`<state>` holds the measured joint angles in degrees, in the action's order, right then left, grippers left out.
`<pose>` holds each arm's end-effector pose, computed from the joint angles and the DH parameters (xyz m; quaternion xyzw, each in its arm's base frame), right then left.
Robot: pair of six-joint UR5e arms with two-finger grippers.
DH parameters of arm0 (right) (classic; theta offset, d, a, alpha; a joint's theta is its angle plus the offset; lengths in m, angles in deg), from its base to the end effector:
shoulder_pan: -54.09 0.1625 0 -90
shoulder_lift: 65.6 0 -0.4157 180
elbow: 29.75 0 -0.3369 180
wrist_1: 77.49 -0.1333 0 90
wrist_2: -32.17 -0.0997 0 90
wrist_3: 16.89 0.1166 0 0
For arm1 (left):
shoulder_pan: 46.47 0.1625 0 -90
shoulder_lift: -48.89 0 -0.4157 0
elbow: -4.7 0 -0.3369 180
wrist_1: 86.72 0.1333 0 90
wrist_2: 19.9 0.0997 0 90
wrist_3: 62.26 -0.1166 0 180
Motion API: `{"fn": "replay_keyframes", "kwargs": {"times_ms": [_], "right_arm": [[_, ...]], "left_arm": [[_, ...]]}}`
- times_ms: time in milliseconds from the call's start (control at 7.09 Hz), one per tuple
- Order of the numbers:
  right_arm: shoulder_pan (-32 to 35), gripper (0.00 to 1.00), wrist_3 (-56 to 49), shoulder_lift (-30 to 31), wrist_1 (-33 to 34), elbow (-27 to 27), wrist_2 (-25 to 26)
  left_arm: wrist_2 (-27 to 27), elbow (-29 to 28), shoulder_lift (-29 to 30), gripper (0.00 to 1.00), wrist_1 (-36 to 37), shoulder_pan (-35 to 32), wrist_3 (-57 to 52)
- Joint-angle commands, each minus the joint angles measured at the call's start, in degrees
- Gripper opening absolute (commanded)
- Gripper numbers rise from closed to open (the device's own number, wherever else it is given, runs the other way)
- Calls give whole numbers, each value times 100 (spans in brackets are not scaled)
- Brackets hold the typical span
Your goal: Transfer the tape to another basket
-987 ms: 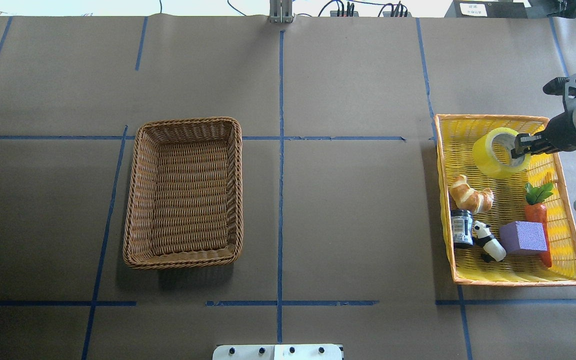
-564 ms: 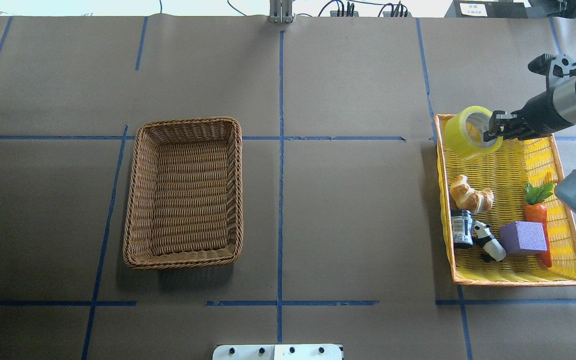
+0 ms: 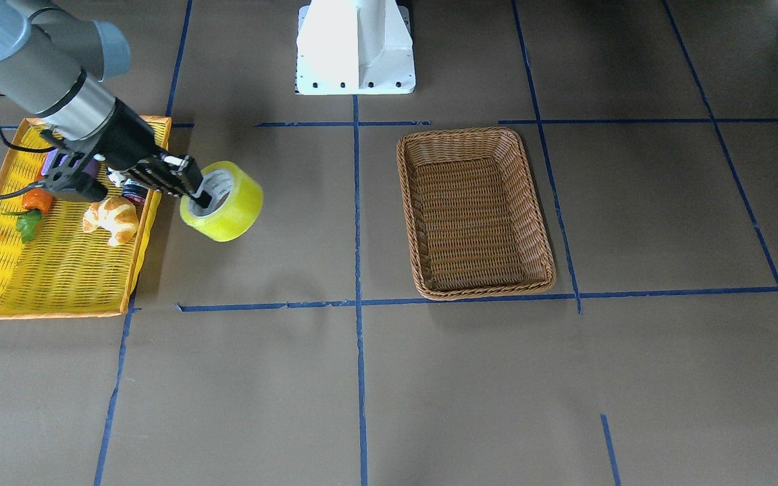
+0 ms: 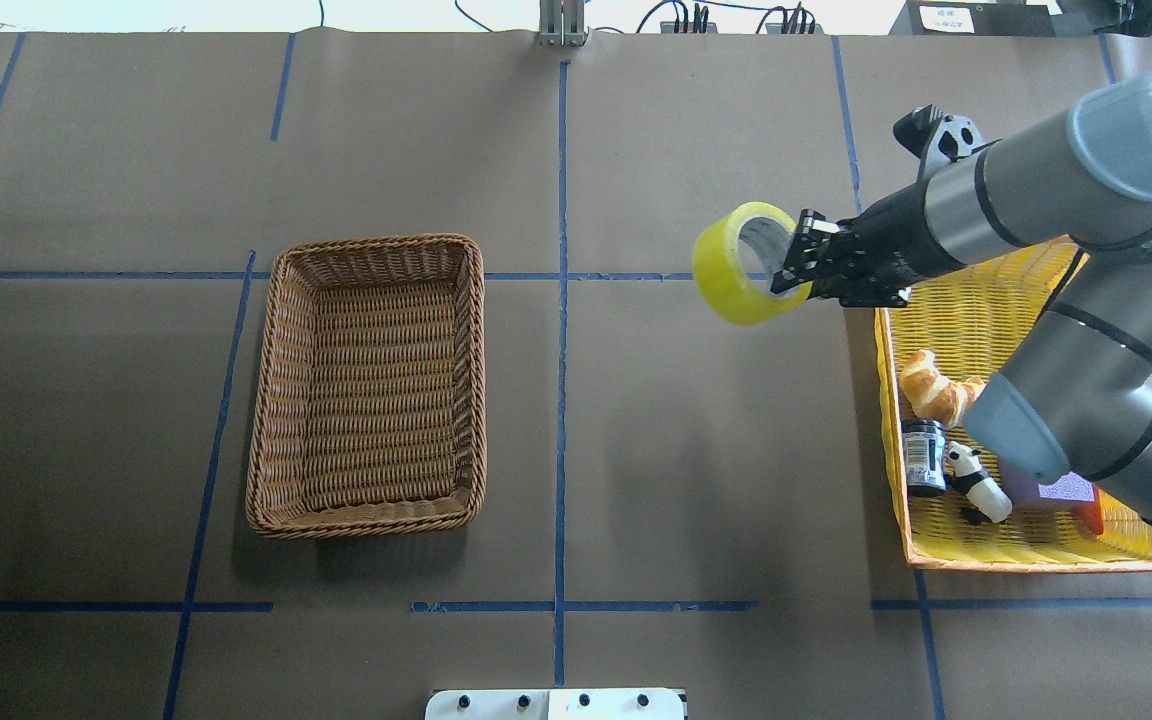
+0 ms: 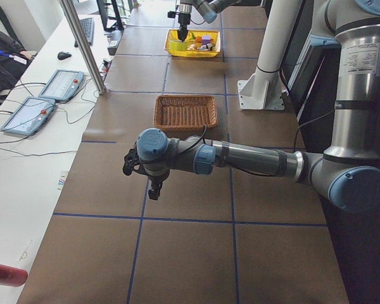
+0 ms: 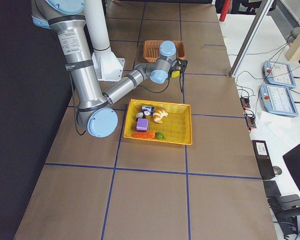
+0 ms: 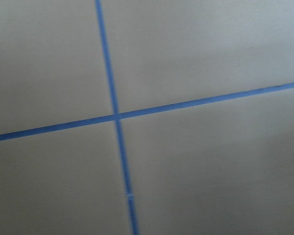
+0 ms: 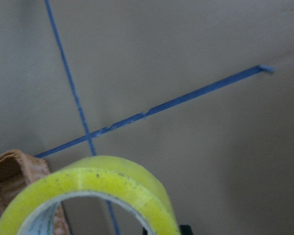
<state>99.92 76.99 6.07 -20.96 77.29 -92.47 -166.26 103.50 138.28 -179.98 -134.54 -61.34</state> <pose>-0.3219 -0.4275 0.3037 -0.0361 -0.5918 0.1783 0.7853 -0.0214 -0.4405 0.5737 0.0762 0.4719 0.0548 0.8766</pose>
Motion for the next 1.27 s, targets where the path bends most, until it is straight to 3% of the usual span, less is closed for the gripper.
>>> {"fn": "replay_keyframes", "kwargs": {"times_ms": [0,282,564,705,987,1128], "right_arm": [[-695,2,1339,-180,-1200,63,946],[-829,2,1642,-188,-1435,298,1056],[-1100,2,2028,-206,-1435,572,1056],[-1276,2,2038,-241,-1435,651,1178],[-1759,2,2029,-320,-1478,774,1836],[-1857,2,2047,-259,-2140,749,1908]], "left_arm": [[-374,69,-9,100,-1492,577,2039],[-306,34,-26,100,-3740,1682,5025],[-296,69,183,100,-4881,2335,7221],[34,95,341,100,-5303,2660,7908],[1219,156,1016,100,-6278,3774,10049],[1442,339,1167,100,-6578,3884,10537]]}}
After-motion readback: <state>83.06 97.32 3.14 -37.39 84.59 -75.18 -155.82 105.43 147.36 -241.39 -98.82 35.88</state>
